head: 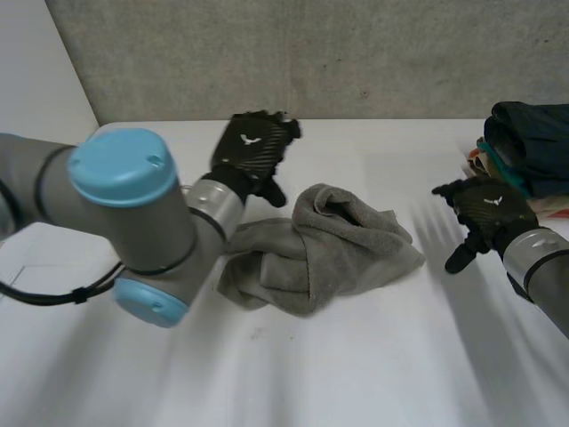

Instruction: Fold the laundry.

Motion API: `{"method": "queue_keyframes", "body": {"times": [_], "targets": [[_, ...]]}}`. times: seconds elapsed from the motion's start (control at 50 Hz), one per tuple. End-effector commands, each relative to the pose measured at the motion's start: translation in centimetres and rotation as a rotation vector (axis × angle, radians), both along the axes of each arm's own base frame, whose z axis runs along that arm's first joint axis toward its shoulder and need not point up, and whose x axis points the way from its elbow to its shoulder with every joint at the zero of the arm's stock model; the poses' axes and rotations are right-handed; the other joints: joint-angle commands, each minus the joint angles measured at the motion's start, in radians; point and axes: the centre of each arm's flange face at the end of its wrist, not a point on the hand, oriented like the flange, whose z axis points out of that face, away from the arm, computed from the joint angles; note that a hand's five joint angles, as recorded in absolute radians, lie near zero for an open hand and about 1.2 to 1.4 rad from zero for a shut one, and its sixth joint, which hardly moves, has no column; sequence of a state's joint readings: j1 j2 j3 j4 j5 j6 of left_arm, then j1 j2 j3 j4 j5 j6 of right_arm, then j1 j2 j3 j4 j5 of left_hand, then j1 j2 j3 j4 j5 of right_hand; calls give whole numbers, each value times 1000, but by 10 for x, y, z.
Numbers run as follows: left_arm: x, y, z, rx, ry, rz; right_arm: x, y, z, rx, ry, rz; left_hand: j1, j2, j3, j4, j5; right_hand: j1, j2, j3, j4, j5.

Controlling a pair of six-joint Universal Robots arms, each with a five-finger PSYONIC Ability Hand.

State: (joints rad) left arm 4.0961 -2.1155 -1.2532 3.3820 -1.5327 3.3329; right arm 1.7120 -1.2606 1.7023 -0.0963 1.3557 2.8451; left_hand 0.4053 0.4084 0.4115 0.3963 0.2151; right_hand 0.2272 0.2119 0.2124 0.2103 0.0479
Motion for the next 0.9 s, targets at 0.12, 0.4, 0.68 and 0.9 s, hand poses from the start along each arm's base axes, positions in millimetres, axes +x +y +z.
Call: {"method": "queue_keyframes", "body": {"times": [0.12, 0.4, 0.68, 0.9], "targets": [[59, -38, -58, 159, -252, 48, 37, 11, -30, 98, -97, 87, -7, -10, -13, 2, 9, 24, 40, 39, 41, 29], [58, -72, -112, 179, -338, -26, 70, 6, -41, 28, -85, 134, 136, 133, 130, 145, 152, 1169, 1184, 1184, 1186, 1174], [40, -66, -89, 120, -310, -53, 65, 9, 27, -153, -71, 141, 991, 988, 985, 1000, 1007, 1169, 1184, 1184, 1186, 1174], [70, -24, 57, -41, -87, 49, 57, 19, 128, -371, 167, 180, 991, 988, 985, 1000, 1007, 1169, 1184, 1184, 1186, 1174]]}}
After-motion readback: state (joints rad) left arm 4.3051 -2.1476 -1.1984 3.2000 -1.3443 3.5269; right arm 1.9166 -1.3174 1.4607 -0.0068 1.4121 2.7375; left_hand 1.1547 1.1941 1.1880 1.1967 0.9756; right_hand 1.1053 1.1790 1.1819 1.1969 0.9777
